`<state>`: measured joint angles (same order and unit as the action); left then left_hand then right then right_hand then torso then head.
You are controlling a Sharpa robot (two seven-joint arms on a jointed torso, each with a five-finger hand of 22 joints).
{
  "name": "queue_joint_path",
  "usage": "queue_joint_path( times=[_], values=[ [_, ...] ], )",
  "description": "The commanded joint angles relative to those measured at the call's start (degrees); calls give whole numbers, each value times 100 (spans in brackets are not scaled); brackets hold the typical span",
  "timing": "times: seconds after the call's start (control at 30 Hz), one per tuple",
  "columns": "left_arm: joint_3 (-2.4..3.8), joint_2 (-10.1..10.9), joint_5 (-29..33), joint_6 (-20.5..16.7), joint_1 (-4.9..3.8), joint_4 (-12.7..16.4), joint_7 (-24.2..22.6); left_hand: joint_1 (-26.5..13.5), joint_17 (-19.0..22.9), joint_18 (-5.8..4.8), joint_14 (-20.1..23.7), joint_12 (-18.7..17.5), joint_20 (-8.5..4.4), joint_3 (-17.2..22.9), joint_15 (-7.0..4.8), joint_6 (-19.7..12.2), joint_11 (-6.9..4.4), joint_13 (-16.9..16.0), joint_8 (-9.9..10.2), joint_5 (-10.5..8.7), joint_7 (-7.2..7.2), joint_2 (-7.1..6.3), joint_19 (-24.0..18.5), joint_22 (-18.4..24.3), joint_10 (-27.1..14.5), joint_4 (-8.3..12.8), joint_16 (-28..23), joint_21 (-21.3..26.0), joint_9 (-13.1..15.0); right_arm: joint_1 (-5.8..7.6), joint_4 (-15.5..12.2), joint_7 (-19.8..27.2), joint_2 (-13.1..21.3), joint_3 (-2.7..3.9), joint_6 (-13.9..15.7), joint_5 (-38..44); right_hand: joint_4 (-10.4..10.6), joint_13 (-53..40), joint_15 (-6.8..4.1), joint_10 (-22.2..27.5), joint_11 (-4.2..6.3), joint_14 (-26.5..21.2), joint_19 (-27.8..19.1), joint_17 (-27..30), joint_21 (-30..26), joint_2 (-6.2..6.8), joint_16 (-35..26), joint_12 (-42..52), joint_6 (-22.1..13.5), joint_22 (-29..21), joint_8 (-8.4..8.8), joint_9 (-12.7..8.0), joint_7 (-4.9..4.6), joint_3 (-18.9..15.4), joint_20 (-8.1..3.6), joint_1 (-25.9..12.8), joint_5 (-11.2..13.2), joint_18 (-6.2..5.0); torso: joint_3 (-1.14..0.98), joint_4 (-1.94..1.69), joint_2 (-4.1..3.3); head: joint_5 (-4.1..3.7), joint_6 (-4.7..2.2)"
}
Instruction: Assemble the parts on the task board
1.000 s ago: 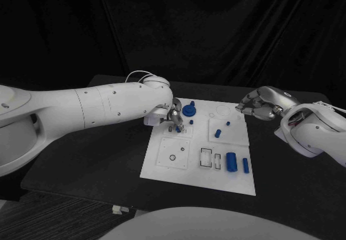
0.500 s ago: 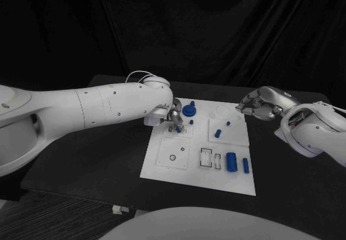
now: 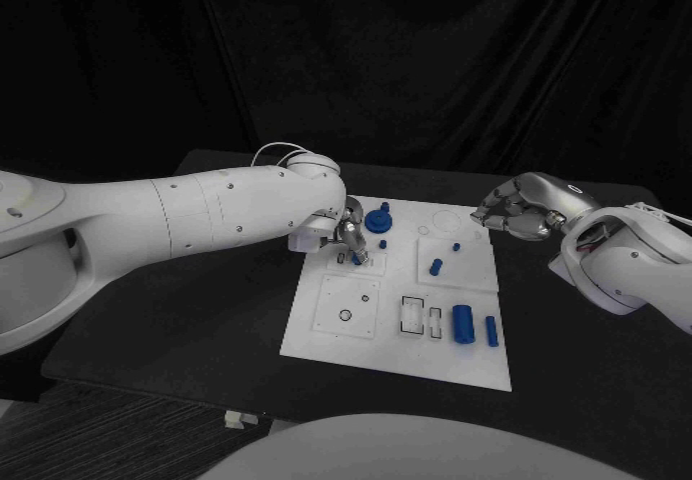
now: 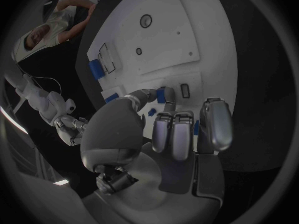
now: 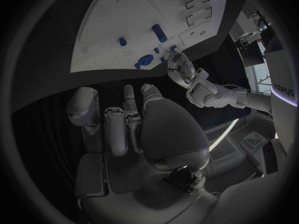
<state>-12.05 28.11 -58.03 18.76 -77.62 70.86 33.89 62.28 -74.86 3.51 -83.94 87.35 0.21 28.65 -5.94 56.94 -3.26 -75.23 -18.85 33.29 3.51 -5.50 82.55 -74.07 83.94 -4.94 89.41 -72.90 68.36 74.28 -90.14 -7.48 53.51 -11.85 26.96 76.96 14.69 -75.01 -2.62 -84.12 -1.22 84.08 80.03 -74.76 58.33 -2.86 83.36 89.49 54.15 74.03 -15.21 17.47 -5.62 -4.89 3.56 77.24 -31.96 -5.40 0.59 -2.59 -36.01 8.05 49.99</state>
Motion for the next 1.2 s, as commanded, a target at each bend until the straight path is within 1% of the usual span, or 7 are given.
queue_joint_path(
  times=[0.03, 0.13, 0.3, 0.43, 0.8, 0.93, 1.2],
  values=[
    [-7, -18, -4, 41, 32, -13, -62, 178, -1469, 28, -588, -67, -4, 930, -39, 311, -30, -1205, -132, 390, -278, 309, 26, -1088, 431, 300, 32, -7, 86, -11, 1, -107, 0, 4, -27, 17, -23, -1499, -45, -588, 42, 390, -18, -723, -129, -52, -96, 51, 12, 778, -70, 86, 40, 149, -42, 172, -147, -74, -1, 0, -2, 5, 1],
    [-7, -19, -4, -4, 36, -10, -66, 156, -1457, 31, -582, -89, -2, 906, -33, 303, -22, -1187, -103, 338, -270, 322, 16, -1082, 419, 295, 24, 14, 73, -11, 1, -107, -3, 4, -30, 17, -23, -1499, -45, -588, 42, 390, -18, -723, -129, -52, -96, 51, 12, 778, -70, 86, 40, 149, -42, 172, -147, -74, 2, 0, -2, 2, 1],
    [-7, -28, -4, -18, 45, -19, -79, 105, -1432, 34, -572, -111, 14, 809, -14, 287, -3, -1170, -2, 12, -255, 357, 1, -1075, 406, 290, 8, 46, 19, -12, 0, -106, -2, 4, -34, 17, -23, -1499, -45, -588, 42, 390, -18, -723, -129, -52, -96, 51, 12, 778, -70, 86, 40, 149, -42, 172, -147, -74, 2, 0, -1, -1, 1],
    [-7, -37, -4, 9, 54, -28, -81, -54, -1407, 37, -562, -125, 43, 542, 14, 242, 23, -1159, 191, -599, -233, 376, -11, -1067, 398, 142, -8, 82, -130, -12, -2, -107, 0, 4, -38, 17, -23, -1499, -45, -588, 42, 390, -18, -723, -129, -52, -96, 51, 12, 778, -70, 86, 40, 149, -42, 172, -147, -74, 0, -1, -2, -3, 1],
    [-7, -53, -4, 57, 70, -45, -75, -341, -1388, 47, -554, -128, 71, -102, 34, 340, 40, -1156, 498, -1796, -230, 418, -18, -1058, 391, -308, -20, 154, -422, -12, -1, -108, -3, 4, -45, 17, -23, -1499, -45, -588, 42, 390, -18, -723, -129, -52, -96, 51, 12, 778, -70, 86, 40, 149, -42, 172, -147, -74, 1, 2, -1, 5, 1],
    [-7, -54, -4, 71, 73, -53, -65, -394, -1388, 51, -554, -130, 73, -284, 38, 374, 44, -1154, 550, -1960, -227, 430, -22, -1053, 389, -430, -21, 181, -465, -12, -2, -109, 1, 4, -47, 17, -24, -1499, -44, -588, 42, 388, -23, -717, -147, -53, -102, 51, 10, 774, -70, 87, 39, 157, -41, 179, -147, -77, 0, 2, 0, 8, 1],
    [-7, -54, -4, 84, 77, -78, -52, -440, -1379, 53, -550, -136, 76, -407, 41, 393, 48, -1148, 572, -2039, -225, 429, -24, -1051, 384, -505, -26, 196, -478, -12, -1, -111, 0, 4, -55, 17, -24, -1499, -44, -588, 42, 388, -23, -717, -147, -53, -102, 51, 10, 774, -70, 87, 39, 157, -41, 179, -147, -77, -3, -3, 0, 0, 1]
  ],
)
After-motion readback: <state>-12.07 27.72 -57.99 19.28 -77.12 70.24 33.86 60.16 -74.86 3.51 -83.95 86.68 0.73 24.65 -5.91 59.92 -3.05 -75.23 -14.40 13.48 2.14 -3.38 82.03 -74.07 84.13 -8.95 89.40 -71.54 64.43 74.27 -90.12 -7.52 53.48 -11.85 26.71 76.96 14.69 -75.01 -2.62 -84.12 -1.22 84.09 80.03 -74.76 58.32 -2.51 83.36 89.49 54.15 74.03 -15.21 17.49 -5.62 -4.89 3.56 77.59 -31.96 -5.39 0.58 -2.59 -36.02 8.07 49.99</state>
